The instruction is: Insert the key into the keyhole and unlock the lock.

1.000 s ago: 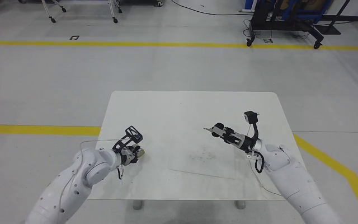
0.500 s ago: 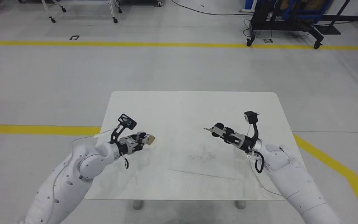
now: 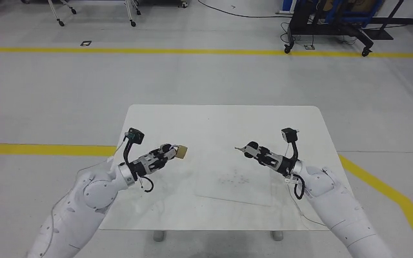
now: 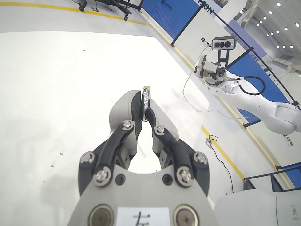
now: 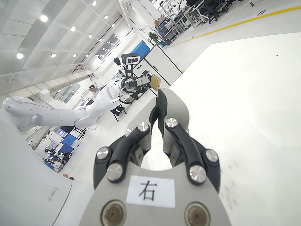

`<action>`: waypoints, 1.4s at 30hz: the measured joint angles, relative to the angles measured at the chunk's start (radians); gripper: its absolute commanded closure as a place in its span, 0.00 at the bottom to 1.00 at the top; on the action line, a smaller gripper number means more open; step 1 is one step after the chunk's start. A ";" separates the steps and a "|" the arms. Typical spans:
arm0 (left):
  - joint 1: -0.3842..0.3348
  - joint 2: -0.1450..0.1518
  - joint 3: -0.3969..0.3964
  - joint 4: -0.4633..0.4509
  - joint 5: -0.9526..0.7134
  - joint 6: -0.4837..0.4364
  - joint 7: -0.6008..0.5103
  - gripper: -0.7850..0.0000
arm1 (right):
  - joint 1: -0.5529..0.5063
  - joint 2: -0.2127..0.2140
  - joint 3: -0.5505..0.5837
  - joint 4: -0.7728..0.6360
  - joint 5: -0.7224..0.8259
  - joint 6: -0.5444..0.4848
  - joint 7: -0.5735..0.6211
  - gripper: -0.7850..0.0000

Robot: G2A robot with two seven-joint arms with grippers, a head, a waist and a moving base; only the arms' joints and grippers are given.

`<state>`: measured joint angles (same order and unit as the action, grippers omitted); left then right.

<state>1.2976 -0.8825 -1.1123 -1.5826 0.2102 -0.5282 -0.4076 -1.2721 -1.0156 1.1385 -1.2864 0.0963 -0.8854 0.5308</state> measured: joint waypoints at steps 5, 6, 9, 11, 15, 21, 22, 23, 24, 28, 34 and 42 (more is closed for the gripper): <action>-0.135 -0.048 0.079 0.139 -0.487 0.045 -0.141 1.00 | 0.045 -0.026 -0.045 0.003 0.030 0.109 -0.084 1.00; -0.167 -0.059 0.097 0.181 -0.583 0.060 -0.172 1.00 | 0.055 -0.031 -0.053 0.010 0.038 0.116 -0.098 1.00; -0.256 -0.101 0.161 0.317 -0.839 0.100 -0.255 1.00 | 0.081 -0.049 -0.074 0.034 0.105 0.128 -0.150 1.00; -0.307 -0.130 0.207 0.399 -0.956 0.115 -0.312 1.00 | 0.100 -0.058 -0.079 0.056 0.156 0.133 -0.167 1.00; -0.379 -0.173 0.266 0.508 -1.056 0.113 -0.396 1.00 | 0.113 -0.061 -0.076 0.075 0.186 0.134 -0.157 1.00; -0.392 -0.182 0.272 0.529 -1.080 0.114 -0.414 1.00 | 0.112 -0.061 -0.076 0.074 0.184 0.134 -0.157 1.00; -0.389 -0.182 0.268 0.526 -1.075 0.107 -0.406 1.00 | 0.112 -0.061 -0.076 0.074 0.184 0.134 -0.157 1.00; -0.383 -0.182 0.265 0.520 -1.061 0.090 -0.392 1.00 | 0.112 -0.061 -0.076 0.073 0.185 0.135 -0.159 1.00; -0.377 -0.182 0.263 0.514 -1.037 0.063 -0.379 1.00 | 0.110 -0.063 -0.077 0.067 0.192 0.143 -0.165 1.00; -0.356 -0.181 0.257 0.481 -0.909 -0.047 -0.380 1.00 | 0.124 -0.084 -0.096 0.044 0.312 0.213 -0.212 1.00; -0.335 -0.180 0.230 0.467 -0.875 -0.078 -0.404 1.00 | 0.203 -0.128 -0.174 0.069 0.354 0.325 -0.267 1.00; -0.309 -0.182 0.205 0.440 -0.757 -0.150 -0.352 1.00 | 0.284 -0.196 -0.293 0.133 0.367 0.371 -0.308 1.00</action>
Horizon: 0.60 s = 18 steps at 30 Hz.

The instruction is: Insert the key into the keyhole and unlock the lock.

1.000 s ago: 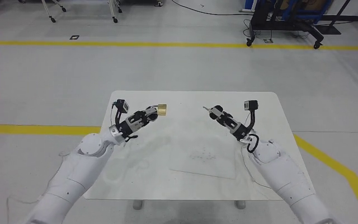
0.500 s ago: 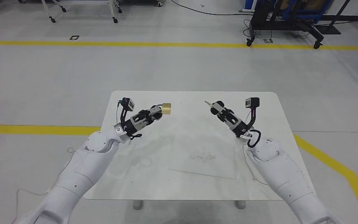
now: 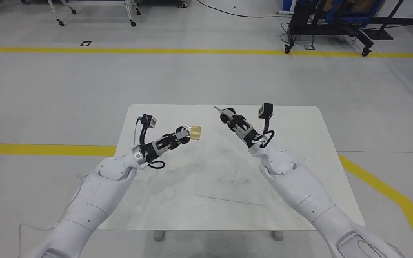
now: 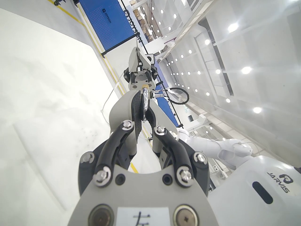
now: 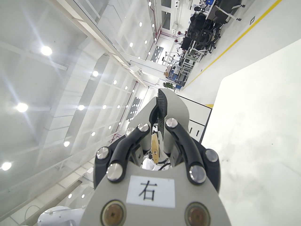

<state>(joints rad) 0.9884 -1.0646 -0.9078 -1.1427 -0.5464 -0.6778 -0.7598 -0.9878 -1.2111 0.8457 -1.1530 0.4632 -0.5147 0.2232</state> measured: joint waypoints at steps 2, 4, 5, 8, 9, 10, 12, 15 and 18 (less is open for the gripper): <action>0.007 -0.001 -0.003 -0.008 0.028 0.001 0.009 1.00 | 0.012 -0.013 -0.014 0.018 0.005 -0.007 0.003 1.00; 0.011 -0.002 -0.007 -0.016 0.052 0.001 0.016 1.00 | 0.019 -0.023 -0.025 0.030 0.010 -0.013 0.009 1.00; 0.013 -0.002 -0.007 -0.019 0.061 0.001 0.018 1.00 | 0.022 -0.028 -0.030 0.034 0.009 -0.013 0.013 1.00; 0.017 -0.004 -0.010 -0.026 0.083 0.003 0.021 1.00 | 0.028 -0.042 -0.045 0.043 0.005 -0.015 0.023 1.00; 0.018 -0.005 -0.011 -0.028 0.088 0.004 0.022 1.00 | 0.030 -0.046 -0.049 0.047 0.004 -0.015 0.024 1.00; 0.020 -0.006 -0.013 -0.029 0.095 0.004 0.023 1.00 | 0.032 -0.051 -0.052 0.052 0.005 -0.016 0.027 1.00; 0.022 -0.007 -0.016 -0.031 0.103 0.001 0.026 1.00 | 0.036 -0.057 -0.053 0.062 0.007 -0.019 0.033 1.00; 0.028 -0.009 -0.025 -0.033 0.112 -0.007 0.037 1.00 | 0.040 -0.066 -0.056 0.075 0.003 -0.018 0.049 1.00; 0.033 -0.010 -0.034 -0.037 0.117 -0.009 0.040 1.00 | 0.042 -0.073 -0.058 0.081 0.016 -0.015 0.090 1.00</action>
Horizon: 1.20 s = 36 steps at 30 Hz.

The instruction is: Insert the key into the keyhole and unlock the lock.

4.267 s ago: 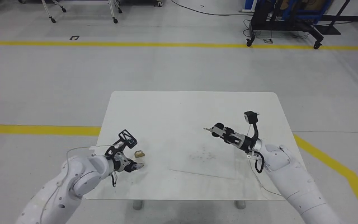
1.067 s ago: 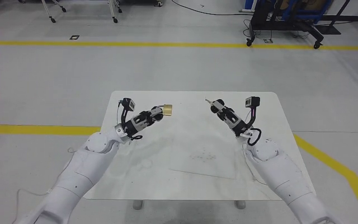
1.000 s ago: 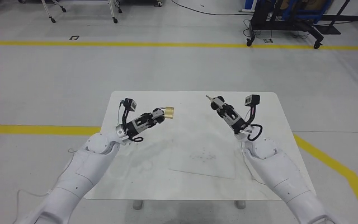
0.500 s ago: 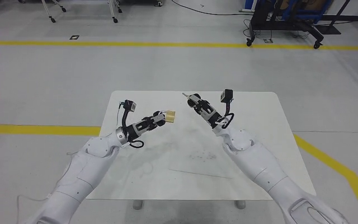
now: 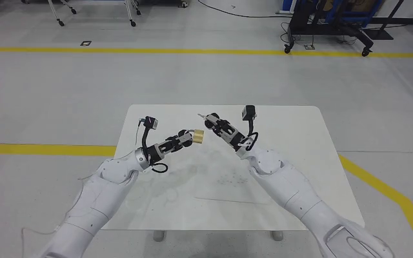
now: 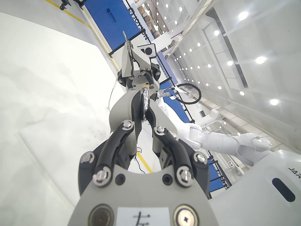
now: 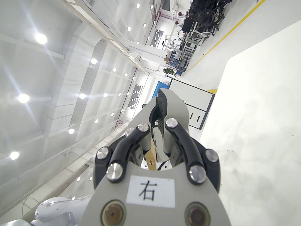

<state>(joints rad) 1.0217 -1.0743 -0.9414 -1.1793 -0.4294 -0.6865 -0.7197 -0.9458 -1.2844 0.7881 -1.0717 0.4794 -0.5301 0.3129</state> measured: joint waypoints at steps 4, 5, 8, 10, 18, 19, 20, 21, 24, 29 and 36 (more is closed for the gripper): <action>0.004 -0.003 -0.006 -0.003 0.018 0.001 0.002 1.00 | -0.003 -0.007 0.009 0.000 0.026 -0.011 0.054 1.00; 0.004 -0.003 -0.007 -0.003 0.023 0.002 0.005 1.00 | -0.005 -0.007 0.011 -0.002 0.032 -0.015 0.068 1.00; 0.006 -0.006 -0.014 -0.001 0.046 0.002 0.033 1.00 | -0.015 -0.008 0.024 -0.014 0.060 -0.023 0.122 1.00; 0.010 -0.008 -0.018 -0.003 0.060 0.001 0.056 1.00 | -0.022 -0.007 0.036 -0.022 0.086 -0.022 0.170 1.00; 0.016 -0.014 -0.029 -0.006 0.090 0.006 0.076 1.00 | -0.039 -0.003 0.071 -0.043 0.122 0.021 0.285 1.00; 0.016 -0.015 -0.029 -0.006 0.096 0.009 0.080 1.00 | -0.042 -0.002 0.075 -0.048 0.119 0.025 0.295 1.00; 0.016 -0.016 -0.030 -0.006 0.100 0.011 0.082 1.00 | -0.044 -0.002 0.078 -0.052 0.115 0.027 0.301 1.00; 0.017 -0.017 -0.031 -0.006 0.103 0.013 0.085 1.00 | -0.047 -0.002 0.080 -0.057 0.111 0.028 0.308 1.00; 0.018 -0.020 -0.034 -0.005 0.107 0.021 0.091 1.00 | -0.058 0.000 0.093 -0.074 0.103 0.029 0.323 1.00; 0.007 -0.029 -0.038 0.024 -0.016 0.161 0.059 1.00 | -0.082 0.005 0.134 -0.100 0.094 0.003 0.301 1.00; -0.043 -0.040 -0.038 0.085 -0.189 0.368 -0.076 1.00 | -0.113 0.013 0.180 -0.125 0.085 -0.026 0.266 1.00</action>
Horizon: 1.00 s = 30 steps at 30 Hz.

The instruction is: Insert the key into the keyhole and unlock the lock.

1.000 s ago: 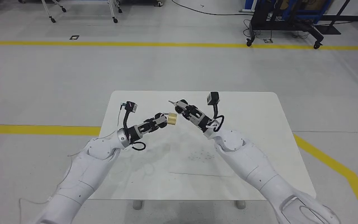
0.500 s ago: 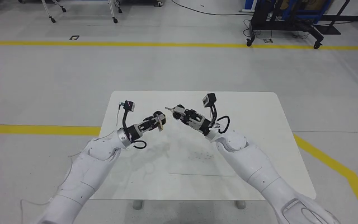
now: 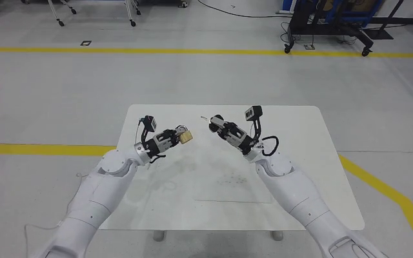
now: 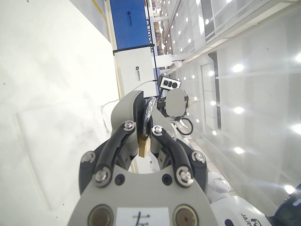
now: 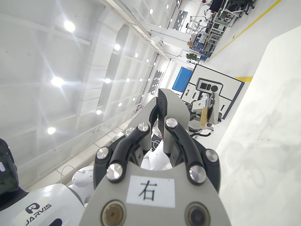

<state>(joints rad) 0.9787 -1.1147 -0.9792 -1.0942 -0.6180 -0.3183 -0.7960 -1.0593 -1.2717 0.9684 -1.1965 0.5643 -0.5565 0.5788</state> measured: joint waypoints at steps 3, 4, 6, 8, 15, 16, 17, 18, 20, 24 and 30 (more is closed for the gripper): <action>0.001 0.000 0.000 -0.001 0.003 -0.003 0.006 1.00 | 0.001 0.000 -0.001 0.000 0.000 0.000 0.001 1.00; 0.001 0.000 0.000 -0.001 0.003 -0.003 0.006 1.00 | 0.001 0.000 -0.001 0.000 0.000 0.000 0.001 1.00; 0.005 0.000 -0.001 -0.005 0.007 0.003 0.014 1.00 | 0.001 0.000 -0.001 0.000 0.000 0.000 0.001 1.00; 0.013 -0.001 -0.002 -0.015 0.012 0.039 0.039 1.00 | 0.001 0.000 -0.001 0.000 0.000 0.000 0.001 1.00; -0.008 -0.009 0.008 0.007 -0.027 0.268 -0.008 1.00 | -0.032 0.023 0.058 -0.027 -0.154 0.006 -0.043 1.00; -0.018 -0.011 0.011 0.014 -0.041 0.298 -0.032 1.00 | -0.050 0.032 0.076 -0.043 -0.245 -0.015 -0.067 1.00; -0.024 -0.014 0.014 0.019 -0.049 0.313 -0.054 1.00 | -0.066 0.038 0.093 -0.059 -0.311 -0.030 -0.084 1.00; -0.030 -0.016 0.017 0.024 -0.056 0.320 -0.074 1.00 | -0.085 0.046 0.113 -0.076 -0.372 -0.041 -0.102 1.00; -0.041 -0.019 0.022 0.031 -0.052 0.306 -0.106 1.00 | -0.132 0.060 0.166 -0.128 -0.472 -0.047 -0.142 1.00; -0.044 -0.020 0.024 0.031 -0.043 0.289 -0.114 1.00 | -0.143 0.063 0.179 -0.142 -0.484 -0.046 -0.150 1.00; -0.044 -0.020 0.024 0.031 -0.044 0.291 -0.114 1.00 | -0.143 0.063 0.178 -0.140 -0.483 -0.046 -0.149 1.00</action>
<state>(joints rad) 0.9348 -1.1349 -0.9552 -1.0636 -0.6619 -0.0277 -0.9097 -1.2018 -1.2091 1.1466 -1.3367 0.0812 -0.6026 0.4298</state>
